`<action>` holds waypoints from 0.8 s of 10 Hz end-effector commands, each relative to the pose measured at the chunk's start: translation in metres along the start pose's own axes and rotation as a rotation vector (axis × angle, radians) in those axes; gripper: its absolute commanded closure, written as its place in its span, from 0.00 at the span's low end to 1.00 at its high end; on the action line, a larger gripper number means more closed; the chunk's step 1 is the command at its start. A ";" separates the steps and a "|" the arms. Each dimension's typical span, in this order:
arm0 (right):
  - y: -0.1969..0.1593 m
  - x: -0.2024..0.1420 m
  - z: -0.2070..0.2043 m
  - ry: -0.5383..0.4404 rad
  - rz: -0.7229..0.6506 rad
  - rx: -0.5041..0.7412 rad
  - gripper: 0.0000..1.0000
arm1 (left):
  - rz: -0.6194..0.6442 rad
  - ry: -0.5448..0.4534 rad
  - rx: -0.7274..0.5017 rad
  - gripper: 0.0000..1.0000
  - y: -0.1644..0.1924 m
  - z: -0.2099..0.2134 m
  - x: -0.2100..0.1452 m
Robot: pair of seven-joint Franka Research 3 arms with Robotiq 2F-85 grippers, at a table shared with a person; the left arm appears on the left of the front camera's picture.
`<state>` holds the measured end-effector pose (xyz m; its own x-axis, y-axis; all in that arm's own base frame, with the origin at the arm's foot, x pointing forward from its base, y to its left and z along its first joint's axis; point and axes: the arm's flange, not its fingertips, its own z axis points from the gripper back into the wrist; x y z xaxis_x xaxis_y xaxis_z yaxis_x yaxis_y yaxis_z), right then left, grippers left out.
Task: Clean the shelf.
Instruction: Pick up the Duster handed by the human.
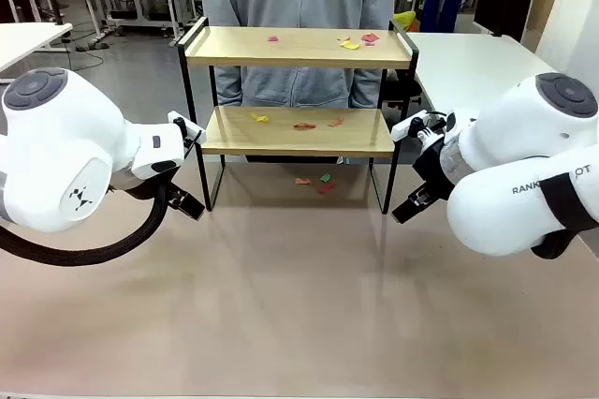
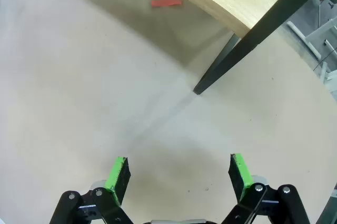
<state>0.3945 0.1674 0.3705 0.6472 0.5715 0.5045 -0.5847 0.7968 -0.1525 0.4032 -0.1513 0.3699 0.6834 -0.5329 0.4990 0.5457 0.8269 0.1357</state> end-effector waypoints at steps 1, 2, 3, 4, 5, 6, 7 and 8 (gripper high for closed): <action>0.000 0.000 0.000 0.000 0.000 0.000 0.00 | 0.000 0.000 0.000 0.00 0.000 0.000 0.000; 0.000 0.000 0.000 0.000 0.000 0.000 0.00 | 0.000 0.000 0.000 0.00 0.000 0.000 0.000; 0.000 0.000 0.000 0.000 0.000 0.000 0.00 | 0.000 0.000 0.000 0.00 0.000 0.000 0.000; 0.000 0.000 0.000 0.000 0.000 0.000 0.00 | 0.000 0.000 0.000 0.00 0.000 0.000 0.000; 0.000 0.000 0.000 0.000 0.000 0.000 0.00 | 0.000 0.000 0.000 0.00 0.000 0.000 0.000; 0.000 0.000 0.000 0.000 0.000 0.000 0.00 | 0.000 0.000 0.000 0.00 0.000 0.000 0.000; 0.000 0.000 0.000 0.000 0.000 0.000 0.00 | 0.000 0.000 0.000 0.00 0.000 0.000 0.000; 0.000 0.000 0.000 0.000 0.000 0.000 0.00 | 0.000 0.000 0.000 0.00 0.000 0.000 0.000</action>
<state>0.3945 0.1675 0.3705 0.6468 0.5721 0.5043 -0.5851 0.7964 -0.1531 0.4032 -0.1514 0.3699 0.6835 -0.5327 0.4990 0.5456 0.8270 0.1355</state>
